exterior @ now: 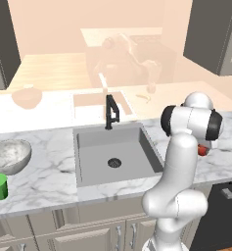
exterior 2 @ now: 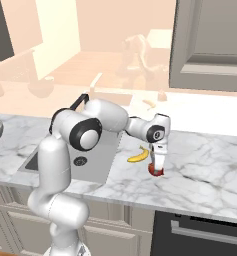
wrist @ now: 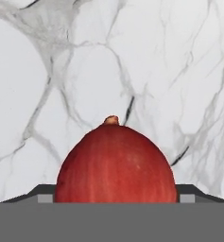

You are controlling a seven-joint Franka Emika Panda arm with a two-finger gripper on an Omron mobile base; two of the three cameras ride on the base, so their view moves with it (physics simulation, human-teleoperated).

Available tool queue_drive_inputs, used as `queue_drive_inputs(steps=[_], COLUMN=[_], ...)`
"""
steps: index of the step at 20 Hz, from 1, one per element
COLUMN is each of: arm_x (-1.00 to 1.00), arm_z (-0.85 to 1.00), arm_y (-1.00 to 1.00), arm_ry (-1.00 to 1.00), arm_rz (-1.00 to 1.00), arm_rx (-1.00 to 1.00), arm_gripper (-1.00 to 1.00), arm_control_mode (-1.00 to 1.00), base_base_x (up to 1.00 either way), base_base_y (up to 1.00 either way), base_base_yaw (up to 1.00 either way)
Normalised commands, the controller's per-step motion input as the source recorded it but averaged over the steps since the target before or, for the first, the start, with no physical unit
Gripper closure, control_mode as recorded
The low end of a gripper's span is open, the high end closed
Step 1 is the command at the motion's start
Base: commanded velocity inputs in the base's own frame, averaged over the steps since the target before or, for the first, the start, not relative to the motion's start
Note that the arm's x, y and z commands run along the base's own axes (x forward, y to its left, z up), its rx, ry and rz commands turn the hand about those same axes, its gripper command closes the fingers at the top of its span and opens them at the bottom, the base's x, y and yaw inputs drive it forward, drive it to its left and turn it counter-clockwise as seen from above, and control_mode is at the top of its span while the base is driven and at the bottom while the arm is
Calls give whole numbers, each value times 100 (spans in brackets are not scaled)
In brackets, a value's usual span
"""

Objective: Remove the onion and banana from the sink. Then move the bowl and cup from the counter to the sink for washing.

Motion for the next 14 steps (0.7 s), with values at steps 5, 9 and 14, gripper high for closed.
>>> queue_drive_inputs(steps=[5,9,14], arm_x=[-8,-10,-8], arm_z=[0,5,8], arm_y=[-4,-3,0], arm_ry=[0,0,0], arm_rz=[0,0,0], arm_rx=[3,5,5], arm_gripper=[-100,-100,-100], arm_control_mode=[-100,-100,-100], base_base_x=[0,0,0], base_base_y=[0,0,0], base_base_yaw=[0,0,0])
